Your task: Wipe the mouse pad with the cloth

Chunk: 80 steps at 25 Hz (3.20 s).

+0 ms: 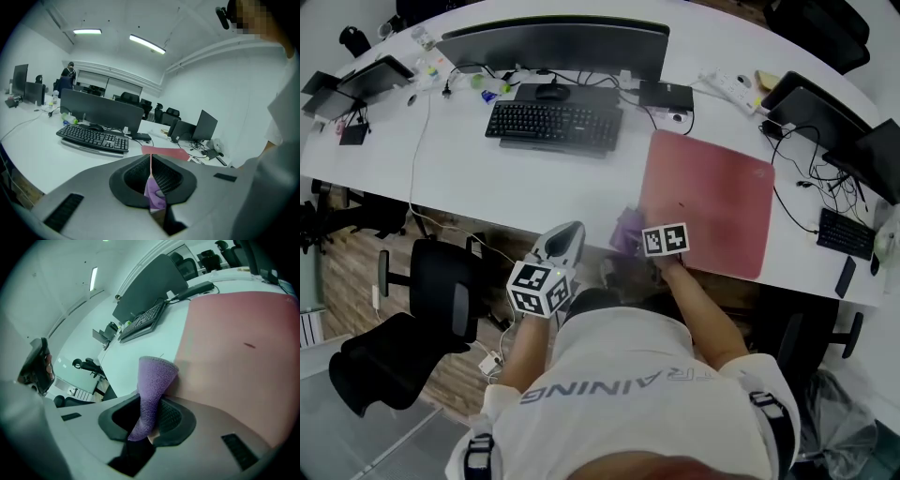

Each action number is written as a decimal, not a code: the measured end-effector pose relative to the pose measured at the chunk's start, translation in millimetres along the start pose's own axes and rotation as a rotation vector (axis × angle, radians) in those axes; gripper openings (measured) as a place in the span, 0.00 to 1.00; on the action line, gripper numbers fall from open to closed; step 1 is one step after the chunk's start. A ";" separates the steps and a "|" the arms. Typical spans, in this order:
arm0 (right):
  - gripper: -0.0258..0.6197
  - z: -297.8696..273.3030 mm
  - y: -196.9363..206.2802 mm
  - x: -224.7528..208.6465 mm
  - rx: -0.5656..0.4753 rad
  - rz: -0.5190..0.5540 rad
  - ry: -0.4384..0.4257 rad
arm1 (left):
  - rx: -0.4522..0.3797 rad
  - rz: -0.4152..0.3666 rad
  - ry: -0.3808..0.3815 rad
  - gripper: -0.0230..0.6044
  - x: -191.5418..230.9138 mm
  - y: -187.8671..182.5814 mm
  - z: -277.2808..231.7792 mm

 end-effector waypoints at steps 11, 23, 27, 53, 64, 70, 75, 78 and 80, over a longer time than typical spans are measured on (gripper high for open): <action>0.20 72.7 16.8 -55.6 -0.020 -0.015 0.018 | 0.013 -0.011 0.022 0.09 -84.0 5.8 -24.7; 0.20 178.1 47.0 -134.0 -0.089 -0.103 0.065 | 0.032 -0.054 0.084 0.09 -189.4 12.2 -62.8; 0.20 218.6 62.5 -162.9 -0.126 -0.151 0.067 | 0.031 -0.041 0.138 0.09 -231.4 12.6 -77.5; 0.20 408.2 144.0 -284.4 -0.358 -0.319 0.294 | -0.021 -0.029 0.282 0.09 -328.4 17.8 -120.1; 0.20 439.5 38.5 -188.2 -0.749 -0.056 0.444 | -0.116 -0.102 0.210 0.09 -252.6 -36.7 -103.0; 0.20 437.5 -37.6 -84.3 -0.914 0.180 0.405 | -0.173 -0.103 0.183 0.09 -200.5 -74.5 -92.1; 0.20 433.1 -82.3 -6.0 -0.991 0.391 0.399 | -0.228 -0.112 0.148 0.09 -159.2 -106.7 -78.8; 0.20 431.3 -99.6 28.5 -1.036 0.453 0.403 | -0.274 -0.173 0.109 0.09 -142.3 -124.7 -68.1; 0.20 431.0 -106.6 47.6 -1.075 0.503 0.400 | -0.296 -0.206 0.094 0.09 -134.5 -133.2 -63.0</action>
Point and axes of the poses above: the fingertips, and each gripper's own axes: z backward along the fingers, x to its left, y out of its underside, the point moved 5 cm from there along z, backward along the fingers, and after that the axes turned 7 degrees about -y, right-handed, at the moved point
